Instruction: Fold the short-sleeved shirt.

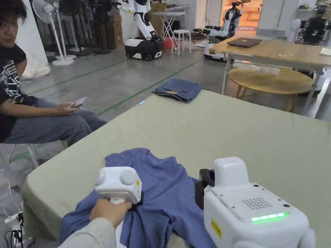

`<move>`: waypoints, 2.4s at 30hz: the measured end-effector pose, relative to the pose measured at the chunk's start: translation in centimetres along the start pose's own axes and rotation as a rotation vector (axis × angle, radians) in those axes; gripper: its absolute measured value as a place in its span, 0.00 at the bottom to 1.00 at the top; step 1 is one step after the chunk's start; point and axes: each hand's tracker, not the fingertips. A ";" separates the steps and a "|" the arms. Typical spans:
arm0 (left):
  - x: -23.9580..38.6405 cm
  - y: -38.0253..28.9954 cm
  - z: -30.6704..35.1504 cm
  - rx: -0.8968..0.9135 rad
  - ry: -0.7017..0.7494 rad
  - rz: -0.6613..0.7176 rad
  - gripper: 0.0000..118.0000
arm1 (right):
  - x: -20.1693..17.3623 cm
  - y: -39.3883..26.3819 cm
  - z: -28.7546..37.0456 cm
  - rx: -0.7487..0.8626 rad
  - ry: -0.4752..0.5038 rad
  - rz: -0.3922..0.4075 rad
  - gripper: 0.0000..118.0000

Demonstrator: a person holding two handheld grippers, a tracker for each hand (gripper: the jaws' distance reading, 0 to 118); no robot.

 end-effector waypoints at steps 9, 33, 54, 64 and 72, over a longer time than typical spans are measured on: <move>12.1 0.9 1.8 0.122 -0.468 -0.033 0.00 | 5.7 0.4 7.1 0.099 -0.149 -0.057 0.00; 51.8 -27.5 -2.0 -0.311 -0.969 -0.781 0.40 | 21.6 -5.1 29.0 0.241 -0.656 -0.267 0.00; 19.4 -12.7 12.2 0.304 -0.419 -0.459 0.00 | 22.4 -7.3 26.0 0.132 -0.639 -0.254 0.00; 19.7 -18.3 -0.3 0.012 -0.167 -0.525 0.87 | 21.7 -7.6 25.2 0.115 -0.590 -0.264 0.00; 20.0 -19.8 -0.1 0.090 -0.164 -0.557 0.00 | 23.7 -7.9 25.8 0.092 -0.631 -0.255 0.00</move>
